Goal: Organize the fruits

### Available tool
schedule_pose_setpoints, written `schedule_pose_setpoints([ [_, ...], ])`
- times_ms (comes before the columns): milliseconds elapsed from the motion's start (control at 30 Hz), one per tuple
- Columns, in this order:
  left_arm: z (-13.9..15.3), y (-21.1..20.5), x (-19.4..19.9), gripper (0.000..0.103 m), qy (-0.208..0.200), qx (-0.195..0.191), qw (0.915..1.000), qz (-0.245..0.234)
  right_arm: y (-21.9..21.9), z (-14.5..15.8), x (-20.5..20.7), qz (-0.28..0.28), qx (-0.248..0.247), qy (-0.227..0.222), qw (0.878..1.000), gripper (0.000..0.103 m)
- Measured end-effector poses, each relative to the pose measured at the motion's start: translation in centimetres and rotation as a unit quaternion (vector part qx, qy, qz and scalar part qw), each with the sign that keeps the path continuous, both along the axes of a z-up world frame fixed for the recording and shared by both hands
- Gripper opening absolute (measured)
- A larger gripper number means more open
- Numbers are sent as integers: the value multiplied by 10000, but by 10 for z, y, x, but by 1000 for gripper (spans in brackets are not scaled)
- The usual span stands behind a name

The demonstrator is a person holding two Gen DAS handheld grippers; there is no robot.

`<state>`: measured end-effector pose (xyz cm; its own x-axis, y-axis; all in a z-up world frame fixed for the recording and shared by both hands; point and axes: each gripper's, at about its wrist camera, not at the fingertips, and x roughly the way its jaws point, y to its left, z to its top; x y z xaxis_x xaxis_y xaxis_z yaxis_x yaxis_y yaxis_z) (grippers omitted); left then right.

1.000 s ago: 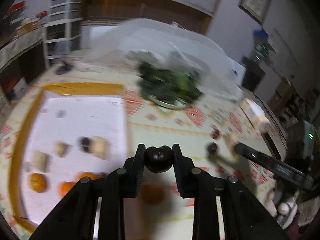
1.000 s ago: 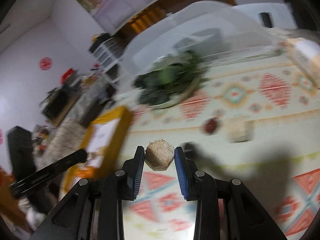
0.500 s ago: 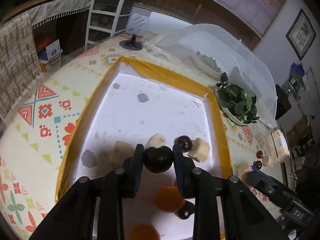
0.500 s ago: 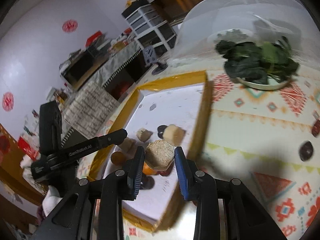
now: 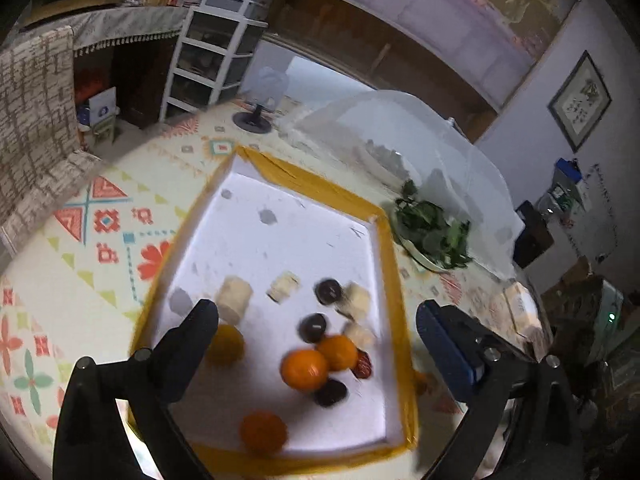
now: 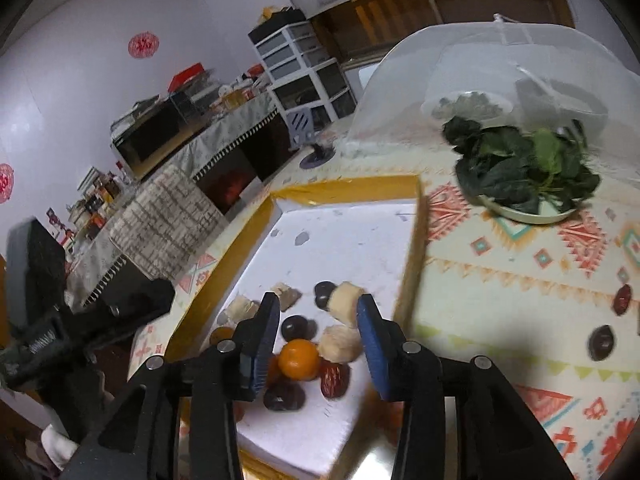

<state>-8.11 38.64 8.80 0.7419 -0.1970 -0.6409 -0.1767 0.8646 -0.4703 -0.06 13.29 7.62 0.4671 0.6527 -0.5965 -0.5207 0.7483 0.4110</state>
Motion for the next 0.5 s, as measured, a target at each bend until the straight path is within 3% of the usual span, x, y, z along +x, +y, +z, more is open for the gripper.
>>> schedule_pose_setpoints([
  [133, 2, -10, -18, 99, -171, -162, 9996, -164, -33, -13, -12, -63, -704, -204, 9973, 43],
  [267, -3, -29, -24, 99, -128, -403, 9976, -557, -48, -42, -23, 188, -1158, -66, 9931, 43],
  [500, 11, -53, -30, 99, -225, -195, 9970, -708, -38, -57, -28, 533, -1204, -179, 9911, 43],
])
